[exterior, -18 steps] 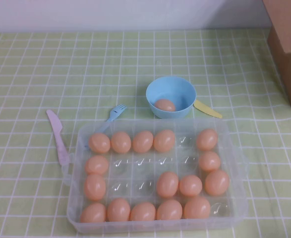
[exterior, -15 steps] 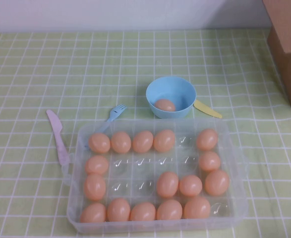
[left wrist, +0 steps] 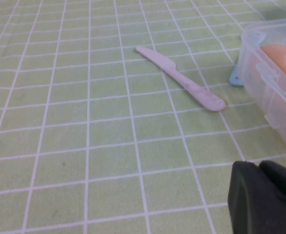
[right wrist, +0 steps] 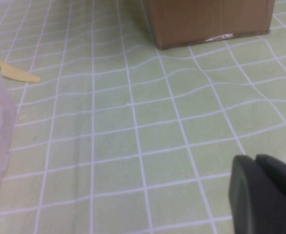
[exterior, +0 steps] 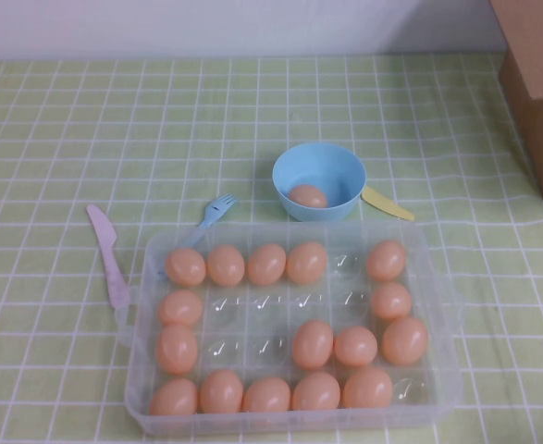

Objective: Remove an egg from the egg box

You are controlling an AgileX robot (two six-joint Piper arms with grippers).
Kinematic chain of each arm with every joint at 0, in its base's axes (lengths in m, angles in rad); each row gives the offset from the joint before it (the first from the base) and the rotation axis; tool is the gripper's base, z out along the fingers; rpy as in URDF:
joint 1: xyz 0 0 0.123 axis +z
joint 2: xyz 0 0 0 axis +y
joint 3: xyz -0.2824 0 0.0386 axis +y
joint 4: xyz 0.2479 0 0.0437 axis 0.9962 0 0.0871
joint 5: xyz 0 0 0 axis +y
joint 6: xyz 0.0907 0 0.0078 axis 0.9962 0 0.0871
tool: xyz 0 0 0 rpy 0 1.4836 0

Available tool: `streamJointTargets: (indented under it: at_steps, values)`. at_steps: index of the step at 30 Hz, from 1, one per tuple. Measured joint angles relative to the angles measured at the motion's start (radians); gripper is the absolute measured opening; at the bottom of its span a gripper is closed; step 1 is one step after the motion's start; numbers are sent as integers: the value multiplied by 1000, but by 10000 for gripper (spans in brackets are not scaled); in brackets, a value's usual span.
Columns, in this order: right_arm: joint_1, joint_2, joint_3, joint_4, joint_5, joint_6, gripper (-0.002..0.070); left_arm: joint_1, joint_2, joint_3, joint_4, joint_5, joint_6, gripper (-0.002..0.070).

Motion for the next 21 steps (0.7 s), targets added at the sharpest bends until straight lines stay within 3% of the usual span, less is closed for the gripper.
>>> streamJointTargets:
  at_steps: [9,15,18,21]
  values:
    - [0,0,0,23,-6,0,-17,0,0,0,0,0,0,-4]
    - [0,0,0,133,-35,0,-17,0,0,0,0,0,0,-4]
    - [0,0,0,329,-69,0,-17,0,0,0,0,0,0,-5]
    - [0,0,0,681,-105,1,-17,0,0,0,0,0,0,-5]
